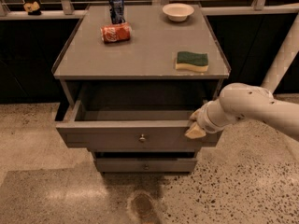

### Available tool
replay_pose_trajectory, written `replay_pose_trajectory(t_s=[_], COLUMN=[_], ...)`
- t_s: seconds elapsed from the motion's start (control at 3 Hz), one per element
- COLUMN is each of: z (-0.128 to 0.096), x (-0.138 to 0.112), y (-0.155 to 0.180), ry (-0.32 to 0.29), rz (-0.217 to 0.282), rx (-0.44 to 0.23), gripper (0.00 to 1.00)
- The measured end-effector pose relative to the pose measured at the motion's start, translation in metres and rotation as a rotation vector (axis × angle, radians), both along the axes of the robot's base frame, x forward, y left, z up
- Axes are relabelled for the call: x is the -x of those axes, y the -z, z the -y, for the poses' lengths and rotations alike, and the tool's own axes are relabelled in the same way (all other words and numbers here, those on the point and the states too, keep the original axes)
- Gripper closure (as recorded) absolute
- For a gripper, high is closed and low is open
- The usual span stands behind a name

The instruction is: Open top drawer

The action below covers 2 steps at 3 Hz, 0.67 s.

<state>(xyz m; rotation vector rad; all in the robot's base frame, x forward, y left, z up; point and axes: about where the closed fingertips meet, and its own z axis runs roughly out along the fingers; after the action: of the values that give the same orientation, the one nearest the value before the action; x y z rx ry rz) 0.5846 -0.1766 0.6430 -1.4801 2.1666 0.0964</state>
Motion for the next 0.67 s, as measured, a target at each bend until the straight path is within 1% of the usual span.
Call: replay_pose_trajectory(t_s=[0.67], z=[-0.0001], x=[0.0009], y=[-0.0015], ry=[-0.004], rz=[0.001], rx=[0.005], gripper=[1.0])
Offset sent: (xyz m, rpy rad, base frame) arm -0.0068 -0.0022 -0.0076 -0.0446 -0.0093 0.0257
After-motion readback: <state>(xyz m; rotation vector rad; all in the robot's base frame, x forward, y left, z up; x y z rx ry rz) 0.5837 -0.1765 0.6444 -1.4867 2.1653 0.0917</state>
